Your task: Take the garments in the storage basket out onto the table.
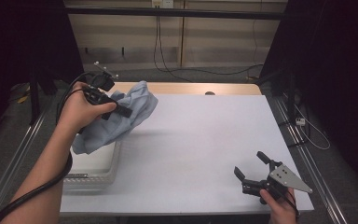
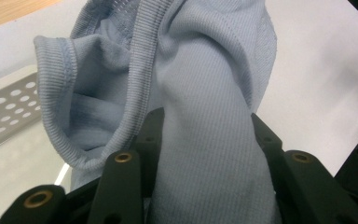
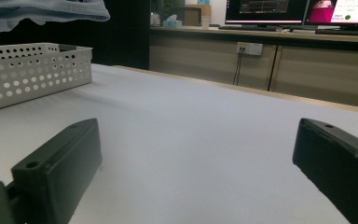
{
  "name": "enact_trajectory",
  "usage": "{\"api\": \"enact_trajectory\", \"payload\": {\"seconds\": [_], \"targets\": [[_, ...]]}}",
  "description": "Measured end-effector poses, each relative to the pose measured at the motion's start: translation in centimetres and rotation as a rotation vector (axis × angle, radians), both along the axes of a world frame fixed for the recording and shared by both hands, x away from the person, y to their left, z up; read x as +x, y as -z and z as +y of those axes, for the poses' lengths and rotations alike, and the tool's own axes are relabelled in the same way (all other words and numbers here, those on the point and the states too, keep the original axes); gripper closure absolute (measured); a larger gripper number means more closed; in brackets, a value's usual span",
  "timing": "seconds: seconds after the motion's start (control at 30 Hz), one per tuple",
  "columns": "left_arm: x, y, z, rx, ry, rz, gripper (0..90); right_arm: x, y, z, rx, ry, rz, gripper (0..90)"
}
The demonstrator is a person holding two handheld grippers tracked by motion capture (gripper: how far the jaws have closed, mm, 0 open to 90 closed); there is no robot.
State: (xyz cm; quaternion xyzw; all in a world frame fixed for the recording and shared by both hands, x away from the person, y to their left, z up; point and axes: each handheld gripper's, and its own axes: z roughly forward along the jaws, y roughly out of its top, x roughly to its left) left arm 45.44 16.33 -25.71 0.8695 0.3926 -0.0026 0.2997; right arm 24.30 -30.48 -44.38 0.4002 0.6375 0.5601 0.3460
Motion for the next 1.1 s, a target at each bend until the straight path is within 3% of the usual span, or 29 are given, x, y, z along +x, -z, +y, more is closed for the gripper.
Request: {"api": "enact_trajectory", "payload": {"seconds": [1.1], "targets": [[-0.2,0.1,-3.6,-0.028,0.070,-0.029,57.4,0.1,0.0,0.1,0.005,-0.022,0.022,0.3]]}}
